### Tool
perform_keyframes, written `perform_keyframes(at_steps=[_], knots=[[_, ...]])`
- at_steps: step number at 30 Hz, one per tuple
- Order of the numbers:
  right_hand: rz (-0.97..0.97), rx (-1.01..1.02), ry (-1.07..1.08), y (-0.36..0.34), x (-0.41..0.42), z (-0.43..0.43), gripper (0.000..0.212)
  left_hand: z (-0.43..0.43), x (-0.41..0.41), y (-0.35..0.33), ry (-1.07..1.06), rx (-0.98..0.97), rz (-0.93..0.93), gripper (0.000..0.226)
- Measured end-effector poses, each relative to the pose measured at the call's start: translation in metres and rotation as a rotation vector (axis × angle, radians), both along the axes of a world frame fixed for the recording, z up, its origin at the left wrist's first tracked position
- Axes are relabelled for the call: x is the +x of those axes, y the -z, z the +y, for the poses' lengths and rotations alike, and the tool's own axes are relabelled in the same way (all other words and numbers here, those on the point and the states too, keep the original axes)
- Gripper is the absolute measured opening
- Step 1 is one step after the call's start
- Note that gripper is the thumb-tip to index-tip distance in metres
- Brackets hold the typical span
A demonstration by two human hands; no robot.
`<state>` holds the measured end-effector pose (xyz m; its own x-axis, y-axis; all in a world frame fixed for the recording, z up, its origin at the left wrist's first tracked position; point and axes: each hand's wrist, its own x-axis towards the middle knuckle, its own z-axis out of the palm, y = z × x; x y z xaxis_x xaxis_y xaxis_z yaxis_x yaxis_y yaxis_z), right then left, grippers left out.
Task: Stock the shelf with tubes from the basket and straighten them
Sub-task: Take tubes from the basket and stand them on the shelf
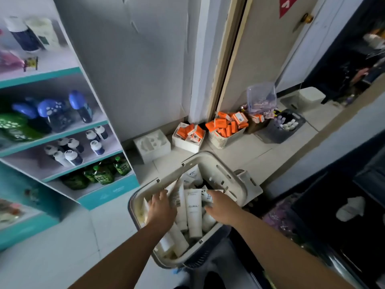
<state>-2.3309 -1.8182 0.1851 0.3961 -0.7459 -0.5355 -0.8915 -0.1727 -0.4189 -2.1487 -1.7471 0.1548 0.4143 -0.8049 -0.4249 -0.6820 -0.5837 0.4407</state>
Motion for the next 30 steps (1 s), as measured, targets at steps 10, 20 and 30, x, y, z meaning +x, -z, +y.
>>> perform_keyframes(at_steps=[10, 20, 30], knots=[[0.169, 0.199, -0.004, 0.066, 0.034, 0.005, 0.052, 0.004, -0.012, 0.03, -0.013, 0.115, -0.192, 0.056], [-0.039, 0.351, 0.542, 0.09, 0.043, 0.0, 0.08, -0.017, -0.008, 0.038, 0.195, 0.327, -0.374, 0.048], [-0.101, 0.415, 0.562, 0.094, 0.037, -0.006, 0.048, -0.019, 0.001, 0.025, -0.229, 0.172, 0.082, 0.057]])
